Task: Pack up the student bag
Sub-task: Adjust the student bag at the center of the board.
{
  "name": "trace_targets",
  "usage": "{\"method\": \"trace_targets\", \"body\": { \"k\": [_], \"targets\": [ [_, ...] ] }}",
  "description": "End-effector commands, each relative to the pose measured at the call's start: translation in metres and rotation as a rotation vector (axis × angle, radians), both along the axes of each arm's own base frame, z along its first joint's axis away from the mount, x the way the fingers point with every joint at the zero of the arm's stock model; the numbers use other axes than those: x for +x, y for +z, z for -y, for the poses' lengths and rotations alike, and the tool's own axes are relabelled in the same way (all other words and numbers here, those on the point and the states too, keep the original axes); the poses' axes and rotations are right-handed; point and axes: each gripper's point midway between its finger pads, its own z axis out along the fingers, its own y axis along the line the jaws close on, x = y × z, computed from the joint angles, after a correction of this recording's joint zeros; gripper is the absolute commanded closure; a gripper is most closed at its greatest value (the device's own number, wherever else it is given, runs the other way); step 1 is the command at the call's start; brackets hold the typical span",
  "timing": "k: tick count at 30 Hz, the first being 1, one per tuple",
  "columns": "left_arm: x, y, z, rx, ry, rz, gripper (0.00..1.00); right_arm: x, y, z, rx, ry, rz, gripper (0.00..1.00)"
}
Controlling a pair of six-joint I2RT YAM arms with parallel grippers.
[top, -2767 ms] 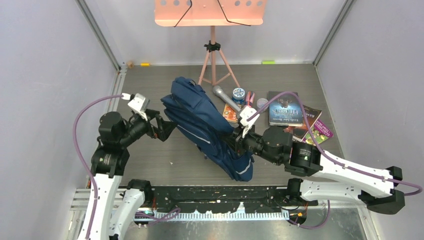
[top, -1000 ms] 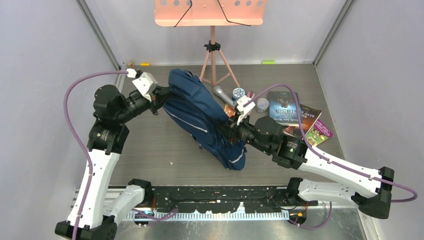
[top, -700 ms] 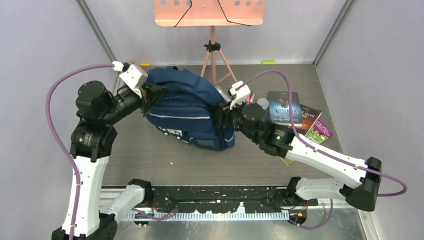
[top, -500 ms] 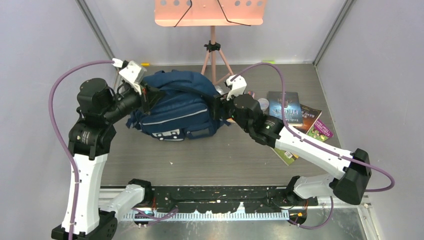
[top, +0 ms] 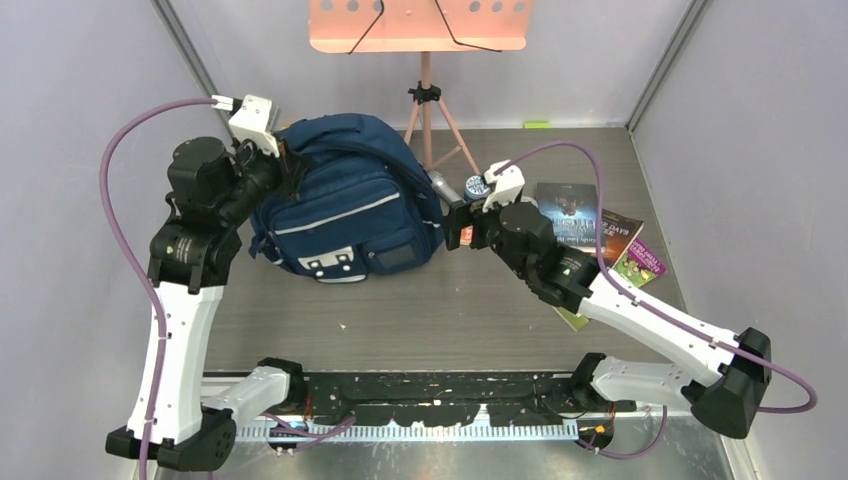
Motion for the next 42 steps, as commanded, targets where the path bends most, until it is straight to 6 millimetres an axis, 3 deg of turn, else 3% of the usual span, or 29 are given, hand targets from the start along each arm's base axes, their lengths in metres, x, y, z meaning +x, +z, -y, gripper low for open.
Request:
{"method": "trace_targets", "body": {
  "k": [1,6,7,10,13,19,21,23,24,25,26,28,31,32,37,42],
  "targets": [
    [0.017,0.019,-0.012,-0.023,0.092,0.081,1.0,0.003,-0.011,-0.017,-0.002,0.066,0.0,0.0],
    [0.025,0.011,-0.014,-0.007,0.111,0.065,1.0,0.025,-0.028,-0.043,-0.033,0.099,-0.036,0.04],
    [0.025,0.011,-0.014,-0.007,0.11,0.065,1.0,0.031,-0.04,-0.046,-0.05,0.097,-0.056,0.06],
    [0.027,0.01,-0.014,0.0,0.11,0.065,1.0,0.052,-0.043,-0.053,-0.05,0.099,-0.053,0.11],
    [0.028,0.009,-0.015,0.011,0.112,0.062,1.0,0.07,-0.063,-0.057,-0.114,0.089,-0.069,0.17],
    [0.03,0.006,-0.015,0.018,0.112,0.06,1.0,0.092,-0.075,-0.062,-0.138,0.073,-0.04,0.25],
    [0.03,0.006,-0.015,0.017,0.111,0.062,1.0,0.097,-0.076,-0.065,-0.139,0.083,-0.024,0.31],
    [0.03,0.008,-0.013,0.001,0.104,0.067,1.0,0.098,-0.072,-0.071,-0.13,0.116,-0.015,0.46],
    [0.029,0.009,-0.011,-0.009,0.095,0.071,1.0,0.098,-0.07,-0.073,-0.129,0.128,-0.008,0.62],
    [0.029,0.01,-0.009,-0.02,0.088,0.073,1.0,0.097,-0.065,-0.076,-0.119,0.148,0.0,0.69],
    [0.028,0.012,-0.007,-0.032,0.083,0.074,1.0,0.096,-0.06,-0.077,-0.113,0.156,0.01,0.84],
    [0.025,0.016,-0.005,-0.052,0.074,0.078,1.0,0.092,-0.049,-0.077,-0.1,0.17,0.026,0.97],
    [0.017,0.025,-0.001,-0.094,0.053,0.077,1.0,0.082,-0.038,-0.069,-0.101,0.176,0.024,1.0],
    [0.013,0.029,0.003,-0.113,0.036,0.08,1.0,0.077,-0.025,-0.065,-0.084,0.179,0.038,1.0],
    [-0.006,0.052,0.013,-0.205,-0.023,0.098,1.0,0.034,0.003,-0.043,-0.095,0.241,-0.031,1.0],
    [-0.014,0.051,0.033,-0.288,-0.116,0.032,1.0,-0.013,0.013,-0.025,-0.134,0.326,-0.21,1.0]
  ]
}}
